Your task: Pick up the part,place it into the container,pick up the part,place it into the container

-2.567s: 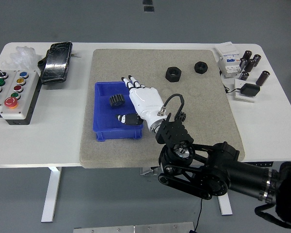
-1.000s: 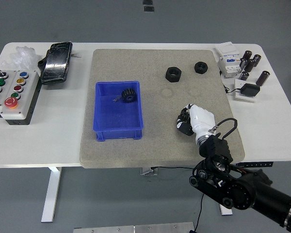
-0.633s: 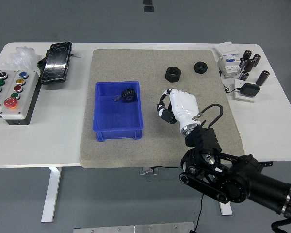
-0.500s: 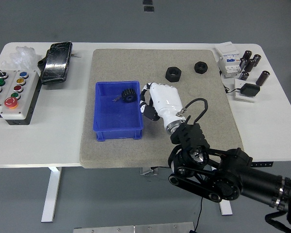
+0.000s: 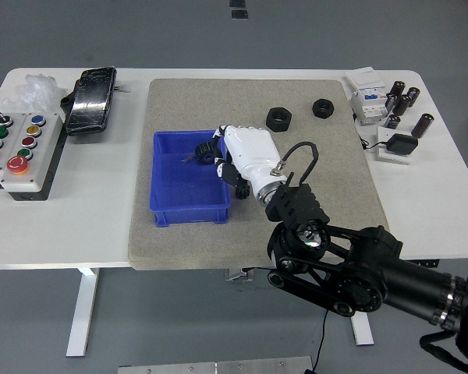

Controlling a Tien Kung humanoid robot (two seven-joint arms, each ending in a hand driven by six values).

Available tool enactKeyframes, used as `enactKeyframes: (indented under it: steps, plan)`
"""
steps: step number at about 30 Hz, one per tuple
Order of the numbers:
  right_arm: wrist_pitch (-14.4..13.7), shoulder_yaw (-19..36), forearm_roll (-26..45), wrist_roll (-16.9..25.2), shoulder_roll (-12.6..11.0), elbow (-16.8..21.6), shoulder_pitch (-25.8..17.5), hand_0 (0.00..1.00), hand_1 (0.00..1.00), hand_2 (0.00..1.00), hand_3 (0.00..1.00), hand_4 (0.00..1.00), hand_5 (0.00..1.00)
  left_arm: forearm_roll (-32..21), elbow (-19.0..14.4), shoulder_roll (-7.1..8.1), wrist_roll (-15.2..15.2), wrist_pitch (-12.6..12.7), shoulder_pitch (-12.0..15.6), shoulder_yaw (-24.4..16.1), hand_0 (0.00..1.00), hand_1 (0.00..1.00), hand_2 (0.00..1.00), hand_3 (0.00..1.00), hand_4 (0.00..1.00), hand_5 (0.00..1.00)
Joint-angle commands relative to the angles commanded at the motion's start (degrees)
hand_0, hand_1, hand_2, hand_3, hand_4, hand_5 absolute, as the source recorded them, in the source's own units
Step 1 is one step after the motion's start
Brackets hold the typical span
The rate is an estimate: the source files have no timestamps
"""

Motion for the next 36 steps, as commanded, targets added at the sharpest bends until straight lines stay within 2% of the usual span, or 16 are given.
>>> enactKeyframes:
  steps: [1,2,7,8,12,18,20,25,26,31,32,36]
  plan:
    - [0.5,1.5,-0.1,0.0,-0.7,0.0,-1.1,0.365,0.642,0.807,0.837,0.508,0.204,0.0,0.0,-0.03,0.0,0.0,0.1,-0.1,0.668,0.582,0.555,0.658,0.645,0.517]
    - [0.9,3.3,0.1,0.0,-1.4,0.0,-2.3,0.338,0.637,0.857,0.907,0.591,0.211,0.0,0.0,-0.06,0.0,0.0,0.1,-0.1,0.668,0.582,0.555,0.657,0.645,0.521]
    - [2.5,8.4,3.0,0.0,-3.5,-1.0,-6.1,0.338,0.637,0.857,0.907,0.591,0.211,0.3,0.0,-0.06,0.0,0.1,0.2,-0.5,0.668,0.582,0.555,0.657,0.645,0.521]
    - [2.6,8.0,3.8,0.0,-3.4,-1.3,-6.3,0.338,0.629,0.878,0.933,0.624,0.214,0.4,0.0,-0.06,0.0,0.1,0.2,-0.5,0.668,0.582,0.555,0.657,0.644,0.522]
    - [2.4,5.0,6.4,0.0,-2.2,-2.9,-5.9,0.338,0.629,0.878,0.933,0.624,0.214,0.2,0.0,-0.09,-0.2,0.0,-0.1,-0.2,0.668,0.582,0.555,0.657,0.644,0.522]
    - [3.0,-1.6,10.6,0.0,-0.8,-4.3,-3.0,0.343,0.630,0.882,0.939,0.648,0.225,-0.1,0.0,-0.13,-0.3,-0.1,-0.4,0.3,0.668,0.582,0.556,0.656,0.646,0.522]
    - [3.3,-3.0,11.3,0.0,-0.4,-4.4,-2.1,0.348,0.633,0.883,0.937,0.686,0.219,0.0,0.0,-0.12,-0.2,-0.1,-0.3,0.2,0.668,0.582,0.555,0.656,0.644,0.523]
    - [3.3,-5.7,12.7,0.0,0.4,-5.4,-0.3,0.348,0.633,0.883,0.937,0.686,0.219,0.3,0.0,-0.02,0.1,0.0,-0.3,-0.2,0.668,0.582,0.555,0.656,0.644,0.523]
    - [3.0,-6.5,13.2,0.0,0.7,-6.0,0.1,0.351,0.627,0.824,0.904,0.695,0.204,0.3,0.0,0.00,0.1,0.0,-0.3,-0.2,0.668,0.582,0.554,0.655,0.641,0.525]
    - [1.5,-9.1,15.3,0.0,1.7,-8.6,1.1,0.351,0.627,0.824,0.904,0.695,0.204,0.2,0.0,-0.02,0.1,0.0,-0.3,0.0,0.668,0.582,0.554,0.655,0.641,0.525]
    - [1.1,-9.5,15.7,0.0,1.9,-9.2,1.3,0.338,0.541,0.574,0.704,0.653,0.220,0.2,0.0,-0.03,0.1,0.0,-0.4,0.0,0.668,0.582,0.555,0.654,0.636,0.524]
    - [0.2,-10.6,17.1,0.0,2.3,-10.5,1.5,0.338,0.541,0.574,0.704,0.653,0.220,0.1,0.0,-0.04,0.1,0.0,-0.4,0.1,0.668,0.582,0.555,0.654,0.636,0.524]
